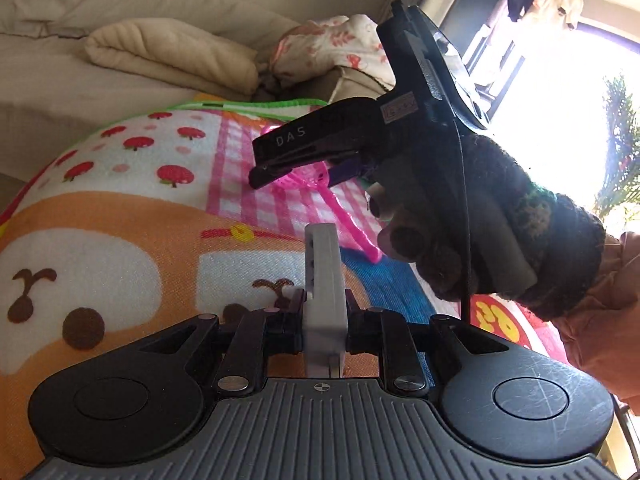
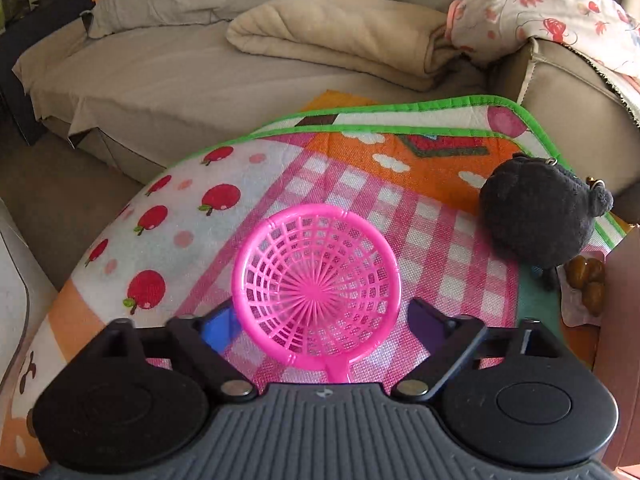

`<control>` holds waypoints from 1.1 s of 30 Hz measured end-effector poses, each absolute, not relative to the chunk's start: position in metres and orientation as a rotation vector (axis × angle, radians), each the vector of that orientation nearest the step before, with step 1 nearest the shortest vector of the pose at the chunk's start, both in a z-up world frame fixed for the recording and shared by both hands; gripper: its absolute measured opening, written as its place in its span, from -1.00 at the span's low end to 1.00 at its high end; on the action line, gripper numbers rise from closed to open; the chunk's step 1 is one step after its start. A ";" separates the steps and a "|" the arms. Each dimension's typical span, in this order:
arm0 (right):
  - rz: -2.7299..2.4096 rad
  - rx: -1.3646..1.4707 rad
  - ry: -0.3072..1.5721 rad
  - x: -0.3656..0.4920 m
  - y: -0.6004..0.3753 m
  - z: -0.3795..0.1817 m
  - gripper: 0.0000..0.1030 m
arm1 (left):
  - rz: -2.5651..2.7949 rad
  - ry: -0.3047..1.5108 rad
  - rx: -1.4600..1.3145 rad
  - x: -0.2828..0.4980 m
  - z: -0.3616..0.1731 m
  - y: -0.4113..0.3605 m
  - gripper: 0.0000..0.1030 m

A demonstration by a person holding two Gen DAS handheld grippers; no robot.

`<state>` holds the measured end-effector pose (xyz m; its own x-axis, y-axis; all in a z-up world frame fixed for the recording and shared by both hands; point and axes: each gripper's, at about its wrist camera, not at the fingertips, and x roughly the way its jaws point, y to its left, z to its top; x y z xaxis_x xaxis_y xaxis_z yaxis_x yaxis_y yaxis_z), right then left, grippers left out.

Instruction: Organize objects

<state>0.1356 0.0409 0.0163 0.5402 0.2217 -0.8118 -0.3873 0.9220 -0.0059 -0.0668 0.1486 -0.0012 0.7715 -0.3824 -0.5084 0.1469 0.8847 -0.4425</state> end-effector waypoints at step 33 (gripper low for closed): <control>0.035 -0.029 0.587 -0.132 -0.191 0.069 0.47 | -0.606 0.686 -0.208 -0.029 0.077 0.007 -0.60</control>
<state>-0.1322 -0.1911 0.0687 0.8318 0.0251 -0.5545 -0.0415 0.9990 -0.0170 -0.0294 0.0072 0.0773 0.6104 -0.5873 -0.5314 0.4549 0.8092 -0.3718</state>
